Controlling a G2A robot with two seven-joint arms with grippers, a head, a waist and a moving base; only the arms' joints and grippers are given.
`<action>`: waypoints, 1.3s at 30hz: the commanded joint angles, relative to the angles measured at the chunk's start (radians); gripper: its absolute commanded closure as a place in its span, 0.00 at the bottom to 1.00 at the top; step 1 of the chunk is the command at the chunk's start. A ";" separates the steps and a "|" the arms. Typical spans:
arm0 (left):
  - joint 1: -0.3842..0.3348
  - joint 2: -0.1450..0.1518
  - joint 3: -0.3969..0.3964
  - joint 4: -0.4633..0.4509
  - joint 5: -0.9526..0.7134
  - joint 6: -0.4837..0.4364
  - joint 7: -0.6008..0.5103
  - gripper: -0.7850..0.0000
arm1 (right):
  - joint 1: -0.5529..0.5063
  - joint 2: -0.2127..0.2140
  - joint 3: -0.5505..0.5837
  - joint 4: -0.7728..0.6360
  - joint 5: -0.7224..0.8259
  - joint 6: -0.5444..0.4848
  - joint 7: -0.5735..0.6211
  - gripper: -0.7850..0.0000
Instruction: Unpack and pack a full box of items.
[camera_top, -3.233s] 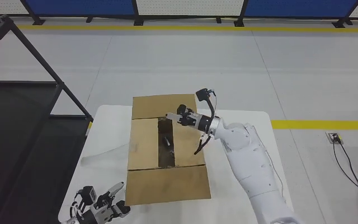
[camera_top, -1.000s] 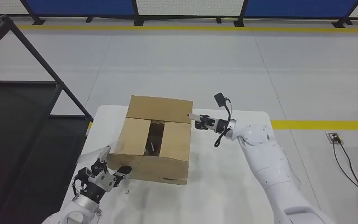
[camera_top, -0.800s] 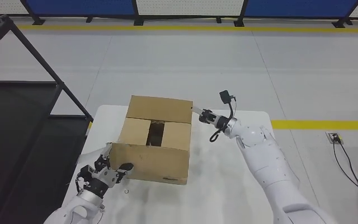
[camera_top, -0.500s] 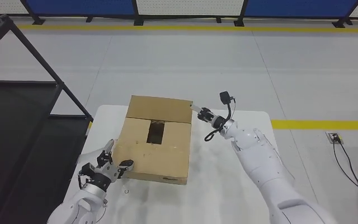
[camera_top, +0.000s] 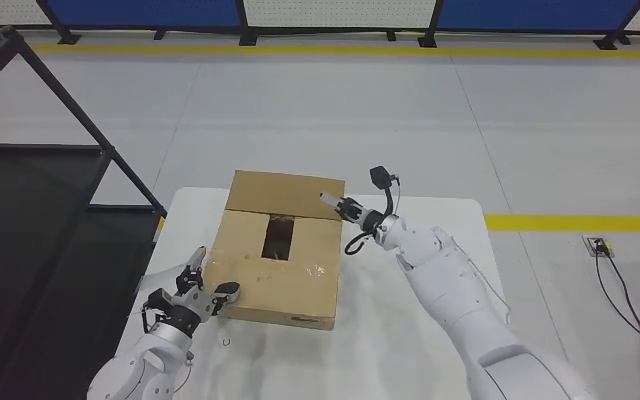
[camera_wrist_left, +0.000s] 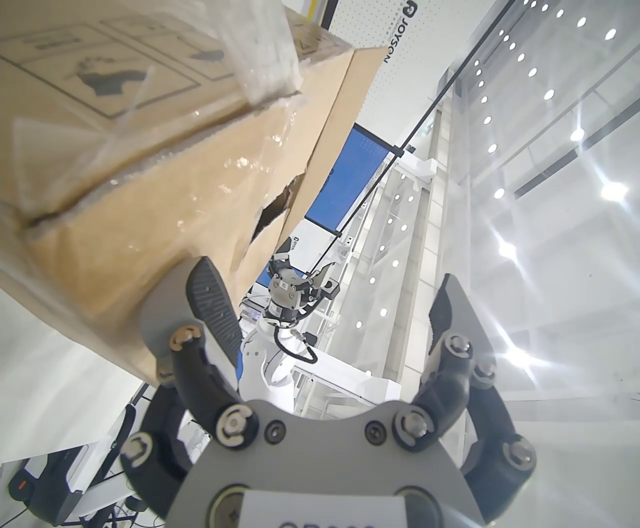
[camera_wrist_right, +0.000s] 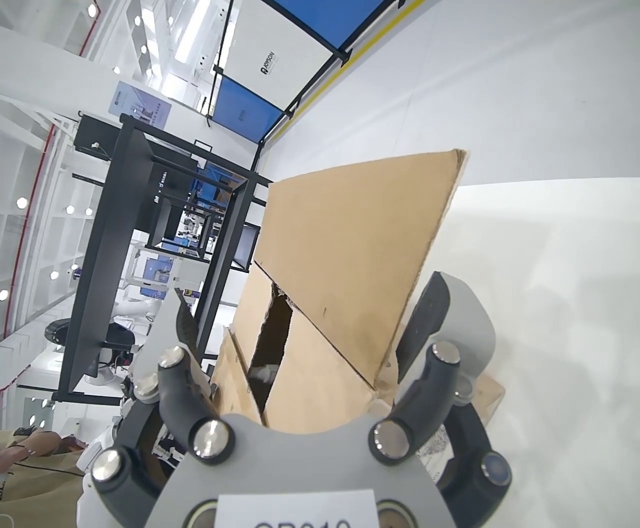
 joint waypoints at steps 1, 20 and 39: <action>0.001 0.001 0.000 0.000 0.000 0.000 -0.002 0.00 | 0.004 -0.001 0.003 0.003 0.014 -0.029 0.004 0.00; -0.011 0.009 0.019 0.009 0.000 0.016 -0.030 0.00 | 0.029 0.013 0.063 -0.039 0.294 -0.266 0.445 0.00; -0.023 0.020 0.008 0.023 0.001 0.038 -0.065 0.00 | 0.019 -0.010 -0.026 -0.147 0.378 -0.082 0.627 0.00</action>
